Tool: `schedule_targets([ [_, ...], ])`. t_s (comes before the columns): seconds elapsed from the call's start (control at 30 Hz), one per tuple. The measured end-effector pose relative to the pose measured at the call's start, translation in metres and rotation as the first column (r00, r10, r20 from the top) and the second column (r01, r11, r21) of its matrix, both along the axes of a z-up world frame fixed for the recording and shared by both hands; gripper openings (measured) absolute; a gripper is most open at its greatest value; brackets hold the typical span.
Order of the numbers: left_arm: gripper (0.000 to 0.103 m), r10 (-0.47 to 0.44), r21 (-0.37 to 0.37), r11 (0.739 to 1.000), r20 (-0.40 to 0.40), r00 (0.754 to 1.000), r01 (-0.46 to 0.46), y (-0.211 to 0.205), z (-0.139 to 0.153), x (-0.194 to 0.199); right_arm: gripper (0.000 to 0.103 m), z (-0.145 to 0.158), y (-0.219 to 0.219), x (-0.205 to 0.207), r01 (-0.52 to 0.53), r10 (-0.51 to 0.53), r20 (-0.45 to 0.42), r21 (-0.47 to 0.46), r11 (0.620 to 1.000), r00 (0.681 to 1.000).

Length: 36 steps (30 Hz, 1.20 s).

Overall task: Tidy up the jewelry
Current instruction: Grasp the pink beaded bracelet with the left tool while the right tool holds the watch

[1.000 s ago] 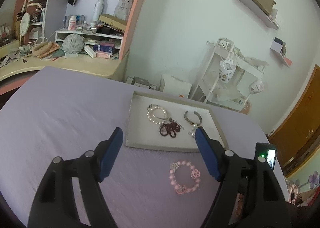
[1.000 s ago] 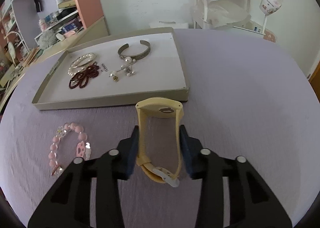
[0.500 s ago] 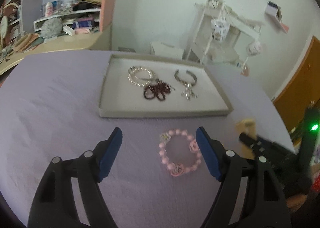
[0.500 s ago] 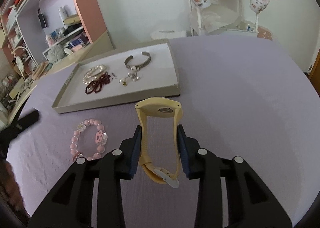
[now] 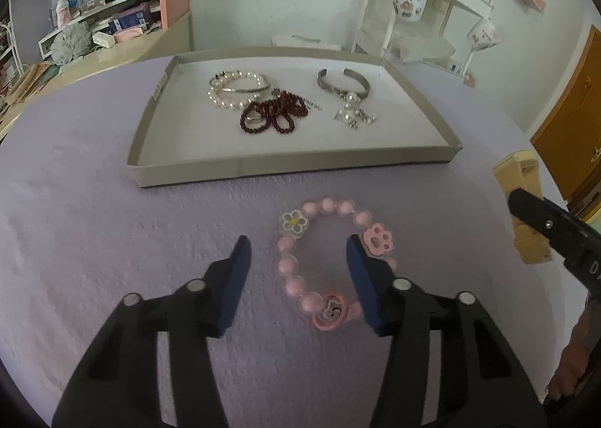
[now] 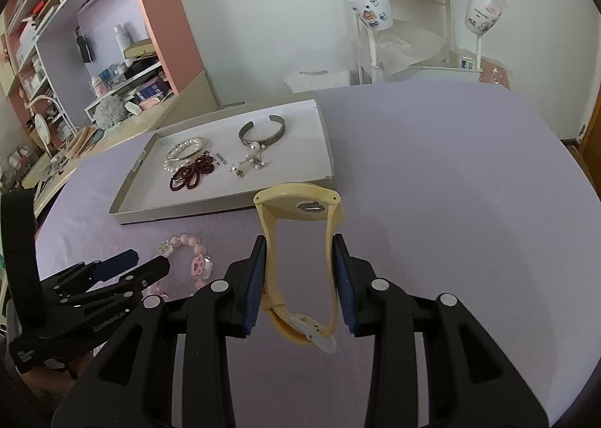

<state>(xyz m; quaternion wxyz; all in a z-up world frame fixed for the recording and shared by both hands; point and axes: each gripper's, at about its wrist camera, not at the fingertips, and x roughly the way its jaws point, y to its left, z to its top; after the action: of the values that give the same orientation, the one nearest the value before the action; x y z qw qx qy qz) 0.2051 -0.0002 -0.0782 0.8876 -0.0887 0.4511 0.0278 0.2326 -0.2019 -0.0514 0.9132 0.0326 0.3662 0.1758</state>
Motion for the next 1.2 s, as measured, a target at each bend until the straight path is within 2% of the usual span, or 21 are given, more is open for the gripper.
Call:
schedule_targets([
  [0.1,0.043,-0.002,0.003,1.0,-0.025,1.0,0.002,-0.002,-0.007,0.002,0.036,0.0,-0.001,0.0,0.002,-0.002,-0.001,0.0,1.0,1.0],
  [0.27,0.041,-0.001,0.023,1.0,-0.019,1.0,0.002,-0.005,-0.007,0.0,0.036,0.0,-0.001,0.0,-0.001,0.001,-0.001,0.001,1.0,1.0],
  [0.57,0.031,0.004,0.045,0.999,-0.013,1.0,-0.003,-0.007,-0.005,-0.003,0.036,0.002,0.004,-0.002,-0.011,0.011,0.002,-0.003,1.0,1.0],
  [0.67,0.022,0.012,0.05,0.999,-0.013,1.0,-0.011,-0.006,-0.006,-0.002,0.036,0.002,0.004,-0.002,-0.01,0.01,0.002,-0.003,1.0,1.0],
  [0.7,0.015,0.016,0.051,0.999,-0.013,1.0,-0.015,-0.006,-0.006,-0.002,0.036,0.002,0.004,-0.002,-0.01,0.01,0.002,-0.003,1.0,1.0],
  [0.87,0.013,0.005,0.028,1.0,-0.01,1.0,-0.004,0.0,-0.005,-0.004,0.036,0.004,0.005,-0.003,-0.011,0.011,0.006,-0.003,1.0,1.0],
  [0.97,0.013,0.011,0.001,1.0,0.016,1.0,-0.011,0.009,0.005,-0.009,0.036,0.007,0.006,-0.002,-0.016,0.016,0.013,0.003,1.0,1.0],
  [1.2,0.013,0.031,-0.037,0.999,0.161,0.986,-0.025,0.027,0.062,-0.024,0.036,0.024,0.013,0.001,-0.034,0.033,0.055,0.028,0.999,0.998],
])
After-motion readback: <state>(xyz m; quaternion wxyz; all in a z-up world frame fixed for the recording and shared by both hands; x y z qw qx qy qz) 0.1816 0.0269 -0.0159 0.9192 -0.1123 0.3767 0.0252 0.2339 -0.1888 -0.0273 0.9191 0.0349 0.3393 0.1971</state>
